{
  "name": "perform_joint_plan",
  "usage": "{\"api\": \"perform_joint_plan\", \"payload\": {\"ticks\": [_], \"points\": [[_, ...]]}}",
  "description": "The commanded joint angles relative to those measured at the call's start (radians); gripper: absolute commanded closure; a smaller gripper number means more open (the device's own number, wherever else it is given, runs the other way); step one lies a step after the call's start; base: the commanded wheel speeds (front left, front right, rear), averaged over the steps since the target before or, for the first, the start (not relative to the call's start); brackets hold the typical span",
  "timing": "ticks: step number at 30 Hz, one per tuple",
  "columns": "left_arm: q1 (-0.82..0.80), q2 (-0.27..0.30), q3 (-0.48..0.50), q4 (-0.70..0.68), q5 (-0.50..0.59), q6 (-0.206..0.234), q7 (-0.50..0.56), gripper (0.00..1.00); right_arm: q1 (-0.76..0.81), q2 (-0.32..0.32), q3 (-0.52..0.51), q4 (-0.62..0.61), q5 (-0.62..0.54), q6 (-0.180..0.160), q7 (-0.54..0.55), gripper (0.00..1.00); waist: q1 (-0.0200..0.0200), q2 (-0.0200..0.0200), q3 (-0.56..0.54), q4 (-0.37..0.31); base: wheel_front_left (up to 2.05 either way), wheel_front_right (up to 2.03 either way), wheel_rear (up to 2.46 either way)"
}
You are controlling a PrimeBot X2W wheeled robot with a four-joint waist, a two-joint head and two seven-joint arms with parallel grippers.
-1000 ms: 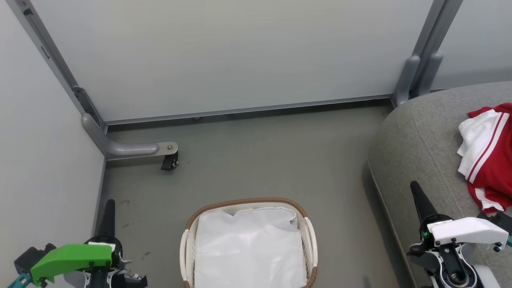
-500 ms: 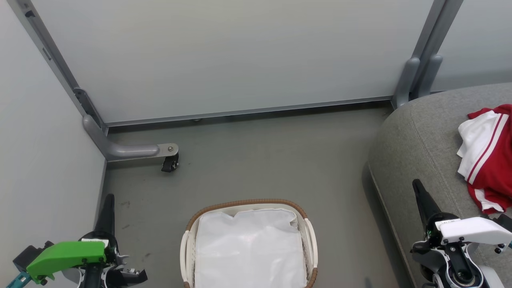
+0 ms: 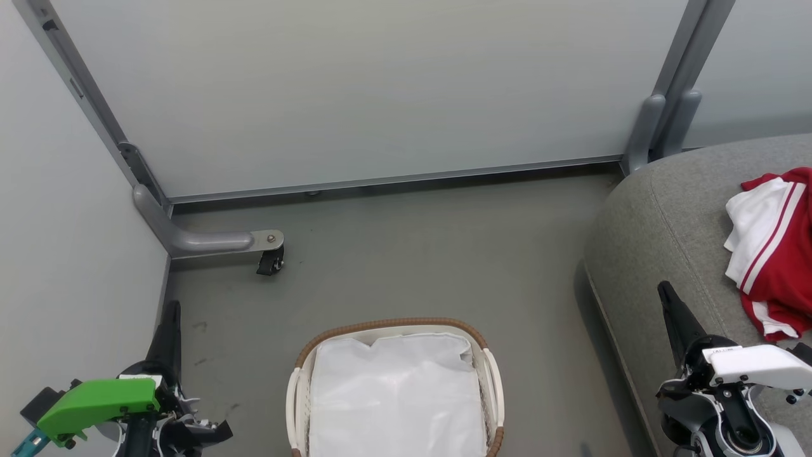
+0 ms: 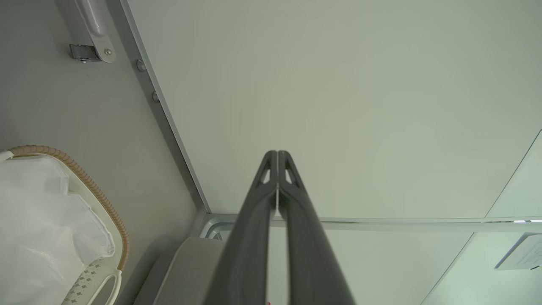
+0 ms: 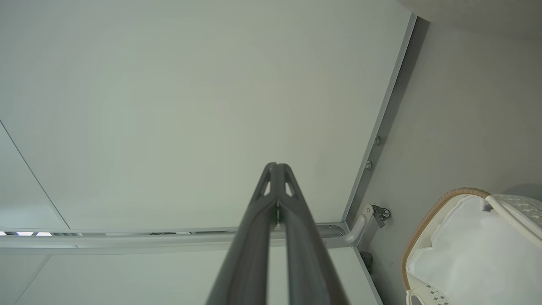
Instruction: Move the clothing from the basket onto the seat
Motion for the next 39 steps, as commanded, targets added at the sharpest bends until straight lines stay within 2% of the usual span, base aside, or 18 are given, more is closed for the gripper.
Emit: {"api": "perform_joint_plan", "payload": {"ticks": [1, 39], "points": [[-0.017, 0.007, 0.005, -0.007, -0.022, -0.006, 0.008, 1.00, 0.010, -0.006, -0.005, -0.006, 0.023, 0.000, 0.007, 1.00, 0.0000, 0.0000, -0.001, 0.000, 0.00, 0.00, 0.00], [-0.016, 0.007, 0.005, -0.008, -0.038, -0.006, 0.012, 1.00, 0.012, -0.006, -0.007, -0.008, 0.039, 0.000, 0.011, 1.00, 0.0000, 0.0000, -0.002, 0.000, 0.00, 0.00, 0.00]]}}
